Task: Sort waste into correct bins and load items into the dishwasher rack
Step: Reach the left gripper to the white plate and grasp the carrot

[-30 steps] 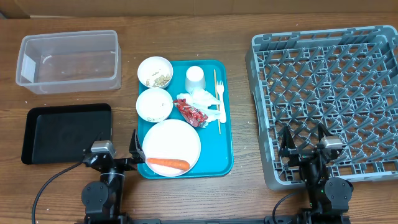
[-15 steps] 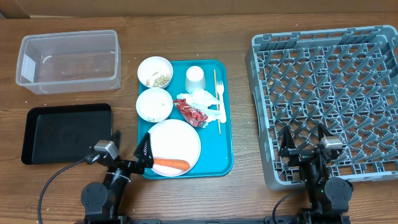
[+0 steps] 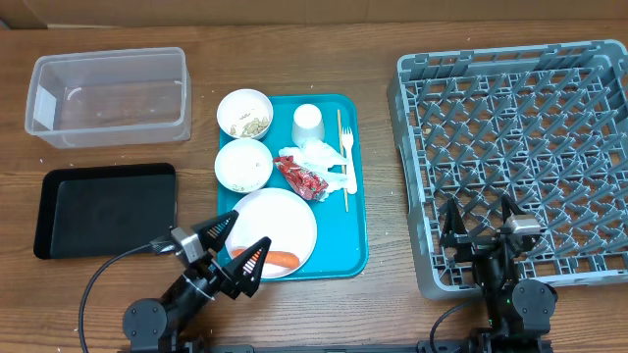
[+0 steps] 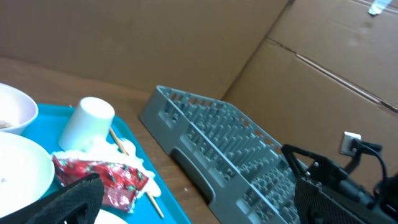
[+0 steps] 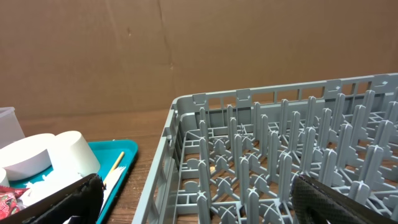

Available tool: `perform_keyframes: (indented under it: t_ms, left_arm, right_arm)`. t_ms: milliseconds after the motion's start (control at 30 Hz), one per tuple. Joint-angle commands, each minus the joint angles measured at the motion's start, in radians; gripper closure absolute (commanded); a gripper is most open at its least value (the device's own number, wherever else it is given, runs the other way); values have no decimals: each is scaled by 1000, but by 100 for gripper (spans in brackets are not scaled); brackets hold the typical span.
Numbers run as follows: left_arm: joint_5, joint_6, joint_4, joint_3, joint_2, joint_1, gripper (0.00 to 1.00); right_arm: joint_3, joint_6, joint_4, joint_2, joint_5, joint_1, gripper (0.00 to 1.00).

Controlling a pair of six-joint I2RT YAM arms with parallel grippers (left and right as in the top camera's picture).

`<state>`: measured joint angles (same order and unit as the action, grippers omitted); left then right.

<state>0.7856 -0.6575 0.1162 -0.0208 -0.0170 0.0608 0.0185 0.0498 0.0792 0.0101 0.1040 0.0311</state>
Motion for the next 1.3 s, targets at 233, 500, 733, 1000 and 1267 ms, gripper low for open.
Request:
perform_keyframes:
  t_ms: [233,500,733,1000,1267]
  left_arm:
    - [-59,102,-409,-335,-106,4,0]
    - [-88,280,-809,-694,-488,-1,0]
    - [78,271,-904,-869,-721,-18,0]
    - [-33,172,-956,-869,-791,-47,0]
    - [-422,3,-1044,-870,-794,-221,0]
  right_arm:
    - [-10,2,-3,-6,-6,2,0]
    - [-10,2,-3,-6,-6,2,0]
    - [-10,2,-3,-6,-6,2,0]
    - [-10,2,-3,-6,-6,2,0]
    - [-10,2,-3,-6,-6,2,0]
